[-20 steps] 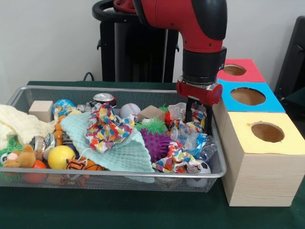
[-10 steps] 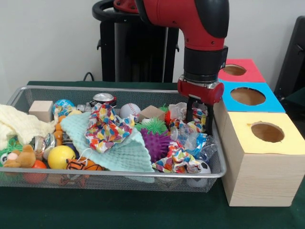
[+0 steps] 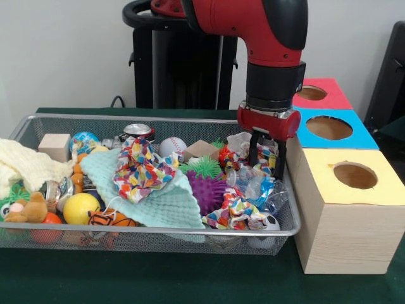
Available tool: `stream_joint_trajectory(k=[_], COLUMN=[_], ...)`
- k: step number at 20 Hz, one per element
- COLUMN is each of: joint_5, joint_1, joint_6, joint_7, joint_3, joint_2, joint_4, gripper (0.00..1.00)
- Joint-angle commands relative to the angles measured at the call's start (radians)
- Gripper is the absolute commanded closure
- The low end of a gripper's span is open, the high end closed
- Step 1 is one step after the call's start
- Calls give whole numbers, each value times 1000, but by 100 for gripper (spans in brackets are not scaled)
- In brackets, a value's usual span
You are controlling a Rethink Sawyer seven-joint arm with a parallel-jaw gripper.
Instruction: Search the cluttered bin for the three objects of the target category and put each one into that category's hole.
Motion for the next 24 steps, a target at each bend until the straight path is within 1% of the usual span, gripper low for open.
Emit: stream_joint_trajectory(k=[1, 6, 16, 24], joint_5=[8, -42, -65, -111], joint_1=[-21, -85, -101, -139], joint_6=[59, -8, -14, -41], joint_7=[133, 130, 133, 138], joint_3=[26, 87, 102, 146], joint_2=[25, 81, 92, 135], joint_4=[-104, -117, -128, -153], gripper=[0, 0, 0, 0])
